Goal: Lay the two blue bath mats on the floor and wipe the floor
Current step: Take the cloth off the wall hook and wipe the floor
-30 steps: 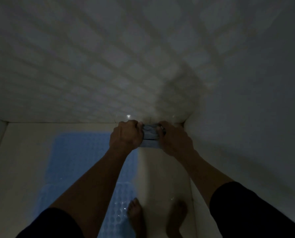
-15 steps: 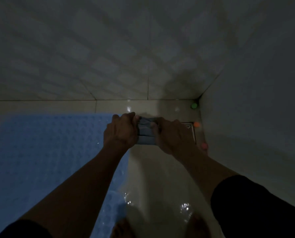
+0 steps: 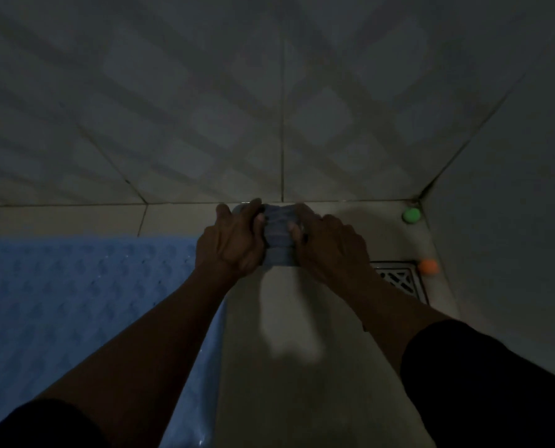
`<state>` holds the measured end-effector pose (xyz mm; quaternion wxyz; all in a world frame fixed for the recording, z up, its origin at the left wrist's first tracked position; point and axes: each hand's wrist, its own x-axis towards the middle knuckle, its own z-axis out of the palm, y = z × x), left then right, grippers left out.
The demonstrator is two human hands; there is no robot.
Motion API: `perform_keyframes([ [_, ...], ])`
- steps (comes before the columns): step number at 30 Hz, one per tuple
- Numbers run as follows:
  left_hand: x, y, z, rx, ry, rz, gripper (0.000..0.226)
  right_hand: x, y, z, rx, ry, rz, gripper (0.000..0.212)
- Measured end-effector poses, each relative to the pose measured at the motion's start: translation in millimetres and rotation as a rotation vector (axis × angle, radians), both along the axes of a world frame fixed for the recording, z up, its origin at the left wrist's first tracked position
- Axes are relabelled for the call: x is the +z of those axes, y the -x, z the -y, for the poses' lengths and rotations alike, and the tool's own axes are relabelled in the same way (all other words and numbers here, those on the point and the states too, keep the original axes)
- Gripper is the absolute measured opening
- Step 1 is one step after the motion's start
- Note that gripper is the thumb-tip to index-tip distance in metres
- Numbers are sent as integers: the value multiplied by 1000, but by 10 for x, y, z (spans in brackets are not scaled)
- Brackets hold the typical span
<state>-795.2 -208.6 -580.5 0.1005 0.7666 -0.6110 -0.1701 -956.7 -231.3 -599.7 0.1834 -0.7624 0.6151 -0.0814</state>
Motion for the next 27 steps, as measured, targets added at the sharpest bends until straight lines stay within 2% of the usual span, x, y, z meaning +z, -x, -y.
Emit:
perform_keyframes([
  [6, -511, -169, 391, 5, 2, 55, 44, -440, -204, 403, -6, 79, -3, 45],
  [10, -692, -224, 526, -5, 75, 79, 41, -634, -288, 543, -8, 112, 19, 44],
  [23, -897, -232, 545, -22, 30, 256, 51, -808, -379, 553, 15, 153, -158, 58],
  [27, -895, -190, 480, -26, 12, 278, 54, -778, -352, 516, 38, 105, -184, 62],
])
